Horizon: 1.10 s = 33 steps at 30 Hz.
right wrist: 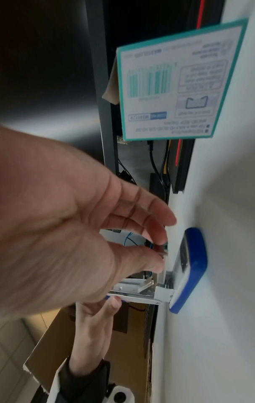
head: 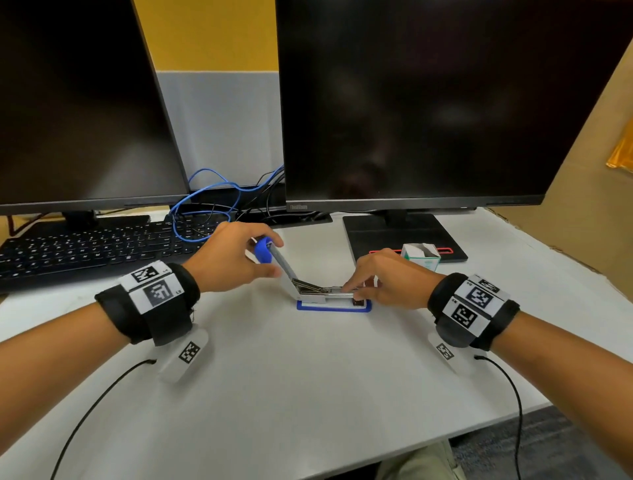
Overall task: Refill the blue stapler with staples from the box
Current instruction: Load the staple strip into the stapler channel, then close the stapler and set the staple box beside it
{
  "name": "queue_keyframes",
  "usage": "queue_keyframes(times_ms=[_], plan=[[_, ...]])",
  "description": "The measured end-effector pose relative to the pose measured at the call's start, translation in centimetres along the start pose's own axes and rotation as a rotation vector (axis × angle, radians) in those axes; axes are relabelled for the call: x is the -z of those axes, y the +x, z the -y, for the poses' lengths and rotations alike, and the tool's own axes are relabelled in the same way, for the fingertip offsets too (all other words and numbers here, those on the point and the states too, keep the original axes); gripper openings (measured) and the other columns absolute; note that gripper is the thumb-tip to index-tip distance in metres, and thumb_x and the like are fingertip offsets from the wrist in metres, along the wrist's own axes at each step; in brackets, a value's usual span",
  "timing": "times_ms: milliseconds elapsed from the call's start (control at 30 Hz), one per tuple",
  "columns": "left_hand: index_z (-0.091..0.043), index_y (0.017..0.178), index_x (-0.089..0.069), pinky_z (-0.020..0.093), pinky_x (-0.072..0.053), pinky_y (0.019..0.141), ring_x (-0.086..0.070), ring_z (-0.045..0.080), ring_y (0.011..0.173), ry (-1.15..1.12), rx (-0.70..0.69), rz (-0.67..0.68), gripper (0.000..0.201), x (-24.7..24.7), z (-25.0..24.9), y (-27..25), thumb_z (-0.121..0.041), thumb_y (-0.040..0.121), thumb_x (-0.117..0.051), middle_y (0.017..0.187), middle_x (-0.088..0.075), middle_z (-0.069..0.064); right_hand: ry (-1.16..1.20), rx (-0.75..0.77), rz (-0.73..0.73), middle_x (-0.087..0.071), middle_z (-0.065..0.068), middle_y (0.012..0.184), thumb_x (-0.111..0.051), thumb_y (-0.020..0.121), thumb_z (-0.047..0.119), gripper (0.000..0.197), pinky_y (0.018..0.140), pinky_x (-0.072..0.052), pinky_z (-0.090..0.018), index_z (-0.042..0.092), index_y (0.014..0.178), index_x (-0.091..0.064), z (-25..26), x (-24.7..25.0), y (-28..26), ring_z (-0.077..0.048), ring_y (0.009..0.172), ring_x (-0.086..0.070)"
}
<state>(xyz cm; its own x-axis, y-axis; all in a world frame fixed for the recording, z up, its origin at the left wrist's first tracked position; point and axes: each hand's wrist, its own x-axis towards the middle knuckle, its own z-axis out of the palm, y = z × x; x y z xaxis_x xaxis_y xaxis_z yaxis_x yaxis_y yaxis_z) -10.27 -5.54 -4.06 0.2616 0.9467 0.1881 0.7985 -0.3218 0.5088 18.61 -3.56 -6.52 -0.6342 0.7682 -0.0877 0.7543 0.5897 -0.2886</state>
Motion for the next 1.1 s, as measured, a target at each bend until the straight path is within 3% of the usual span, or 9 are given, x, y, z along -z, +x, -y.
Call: queue_keyframes(times_ms=[133, 333, 567, 800, 966, 1100], plan=[[-0.019, 0.102, -0.07, 0.038, -0.062, 0.079, -0.069, 0.017, 0.085, -0.074, -0.022, -0.03, 0.038, -0.5, -1.5, 0.4, -0.024, 0.068, -0.087, 0.094, -0.07, -0.003, -0.013, 0.014, -0.032, -0.07, -0.001, 0.111, -0.063, 0.094, 0.027, 0.032, 0.075, -0.037, -0.013, 0.024, 0.126, -0.069, -0.4, -0.5, 0.1, -0.009, 0.087, -0.057], [-0.016, 0.101, -0.071, 0.028, -0.063, 0.076, -0.072, 0.018, 0.079, -0.155, -0.004, -0.019, 0.038, -1.5, -3.0, 1.1, -0.022, 0.068, -0.088, 0.095, -0.071, 0.0, 0.002, 0.013, -0.058, -0.071, -0.001, 0.109, -0.064, 0.094, 0.028, 0.031, 0.078, -0.041, -0.018, 0.025, 0.124, -0.07, -0.5, -0.8, 0.0, -0.013, 0.09, -0.062], [-0.013, 0.101, -0.073, 0.034, -0.063, 0.075, -0.072, 0.018, 0.079, -0.14, -0.073, 0.016, 0.039, -3.4, -4.9, 2.0, -0.025, 0.067, -0.088, 0.093, -0.072, 0.002, 0.015, -0.003, -0.092, -0.073, 0.001, 0.112, -0.066, 0.092, 0.029, 0.03, 0.09, -0.053, -0.029, 0.026, 0.121, -0.072, -0.2, -0.9, -0.6, -0.013, 0.09, -0.066], [-0.016, 0.109, -0.073, 0.035, -0.061, 0.079, -0.067, 0.017, 0.084, -0.059, -0.132, 0.08, 0.04, -5.6, -5.9, 2.6, -0.031, 0.073, -0.083, 0.1, -0.072, 0.002, 0.082, -0.095, -0.209, -0.077, 0.003, 0.098, -0.077, 0.081, 0.038, 0.037, 0.071, -0.041, -0.009, 0.018, 0.112, -0.074, -1.2, 0.0, -1.7, -0.009, 0.081, -0.07], [-0.021, 0.114, -0.073, 0.037, -0.056, 0.084, -0.064, 0.016, 0.089, 0.09, -0.127, 0.192, 0.044, -7.2, -6.3, 3.1, -0.042, 0.076, -0.078, 0.107, -0.072, -0.001, 0.069, -0.114, -0.207, -0.076, 0.002, 0.098, -0.078, 0.078, 0.043, 0.048, 0.07, -0.05, -0.014, 0.018, 0.117, -0.071, -1.5, 0.6, -2.2, -0.01, 0.081, -0.07], [-0.024, 0.113, -0.072, 0.038, -0.055, 0.084, -0.062, 0.015, 0.089, 0.13, -0.11, 0.225, 0.044, -7.7, -6.5, 3.3, -0.046, 0.075, -0.077, 0.107, -0.072, -0.002, 0.075, -0.13, -0.194, -0.075, -0.001, 0.1, -0.078, 0.079, 0.04, 0.048, 0.067, -0.044, -0.01, 0.016, 0.119, -0.069, -1.6, 0.6, -2.3, -0.011, 0.084, -0.07]])
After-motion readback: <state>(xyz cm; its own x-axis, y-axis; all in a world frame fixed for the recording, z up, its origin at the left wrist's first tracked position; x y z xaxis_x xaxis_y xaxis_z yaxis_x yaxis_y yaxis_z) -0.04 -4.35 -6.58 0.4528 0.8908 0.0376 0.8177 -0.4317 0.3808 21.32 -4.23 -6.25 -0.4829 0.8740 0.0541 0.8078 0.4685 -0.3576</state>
